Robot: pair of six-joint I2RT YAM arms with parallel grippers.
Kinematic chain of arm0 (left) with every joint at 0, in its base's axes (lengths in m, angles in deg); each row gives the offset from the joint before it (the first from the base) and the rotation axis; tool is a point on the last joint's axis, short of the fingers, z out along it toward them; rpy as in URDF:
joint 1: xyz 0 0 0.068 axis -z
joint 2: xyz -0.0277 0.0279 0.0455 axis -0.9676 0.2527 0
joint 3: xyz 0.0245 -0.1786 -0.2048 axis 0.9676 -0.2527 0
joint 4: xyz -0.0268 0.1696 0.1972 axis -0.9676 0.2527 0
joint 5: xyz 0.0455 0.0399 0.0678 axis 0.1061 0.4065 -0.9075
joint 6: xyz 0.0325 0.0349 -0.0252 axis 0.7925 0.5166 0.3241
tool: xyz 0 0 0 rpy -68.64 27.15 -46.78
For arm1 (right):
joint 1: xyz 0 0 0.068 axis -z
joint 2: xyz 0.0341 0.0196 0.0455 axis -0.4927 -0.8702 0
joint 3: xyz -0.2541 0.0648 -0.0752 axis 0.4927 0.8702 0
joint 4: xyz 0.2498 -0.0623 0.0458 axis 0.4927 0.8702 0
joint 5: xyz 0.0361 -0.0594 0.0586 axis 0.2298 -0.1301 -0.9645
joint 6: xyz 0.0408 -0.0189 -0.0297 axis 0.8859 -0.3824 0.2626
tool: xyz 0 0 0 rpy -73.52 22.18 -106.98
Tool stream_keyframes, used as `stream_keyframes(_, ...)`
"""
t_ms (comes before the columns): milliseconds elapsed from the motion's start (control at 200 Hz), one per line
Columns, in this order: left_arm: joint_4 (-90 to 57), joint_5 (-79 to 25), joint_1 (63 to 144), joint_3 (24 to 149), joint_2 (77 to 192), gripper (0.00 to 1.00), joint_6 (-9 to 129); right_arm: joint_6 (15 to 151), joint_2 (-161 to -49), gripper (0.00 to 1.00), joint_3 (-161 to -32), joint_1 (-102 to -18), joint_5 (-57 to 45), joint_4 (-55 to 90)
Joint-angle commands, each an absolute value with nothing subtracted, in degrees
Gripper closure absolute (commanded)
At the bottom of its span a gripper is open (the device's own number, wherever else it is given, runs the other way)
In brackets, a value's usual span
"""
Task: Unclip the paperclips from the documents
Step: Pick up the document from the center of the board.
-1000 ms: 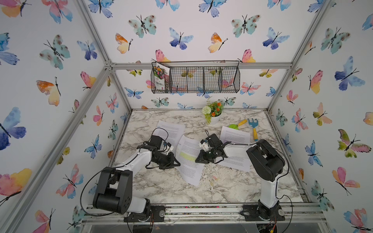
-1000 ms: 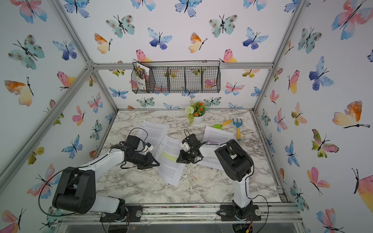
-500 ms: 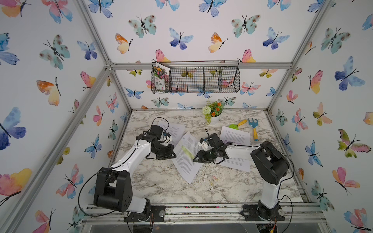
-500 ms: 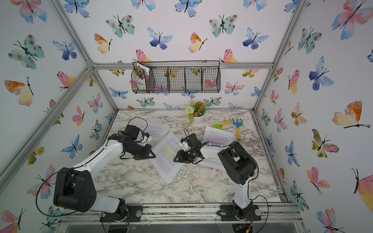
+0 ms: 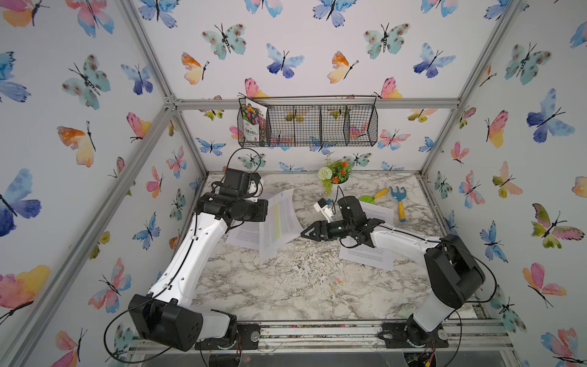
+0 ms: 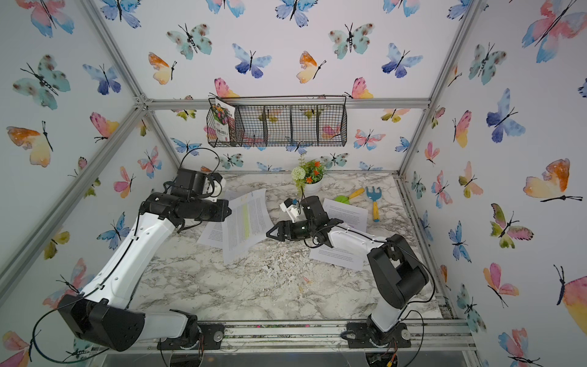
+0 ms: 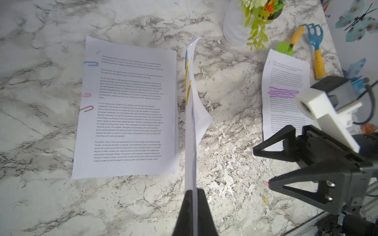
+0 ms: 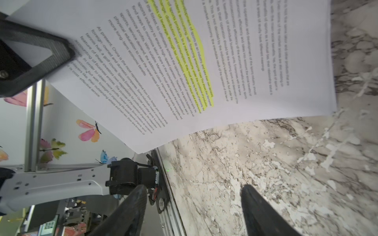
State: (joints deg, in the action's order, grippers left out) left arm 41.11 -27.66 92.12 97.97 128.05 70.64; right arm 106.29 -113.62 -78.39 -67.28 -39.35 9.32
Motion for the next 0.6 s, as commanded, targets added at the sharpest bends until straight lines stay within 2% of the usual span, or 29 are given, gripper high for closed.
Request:
stream_keyframes(0,41.3,-26.3,92.5,101.8,128.9,1.0,68.7,125.8,-115.9,0.2,-75.0,-67.9,-43.7,-6.2)
stream_keyframes(120,41.0,-23.2,92.5,105.1,130.1,1.0,64.1,138.0,-113.2,0.14,-68.9,-68.1,-38.7,-17.4)
stream_keyframes(310,36.6,-20.3,92.5,107.9,130.9,1.0,54.6,154.6,-112.4,0.12,-64.7,-69.1,-35.0,-23.6)
stream_keyframes(446,30.2,-17.5,92.5,105.9,130.5,1.0,45.8,167.6,-110.7,0.07,-59.4,-71.0,-27.4,-33.1)
stream_keyframes(481,28.1,-16.9,92.5,104.9,130.0,1.0,43.1,169.2,-110.4,0.07,-59.3,-71.6,-25.7,-33.6)
stream_keyframes(516,25.7,-16.3,92.6,103.8,129.5,1.0,40.6,170.6,-110.0,0.02,-59.6,-72.4,-24.0,-33.1)
stream_keyframes(596,20.3,-15.5,92.7,101.3,128.3,1.0,35.0,173.4,-109.9,0.02,-60.9,-73.9,-20.5,-32.3)
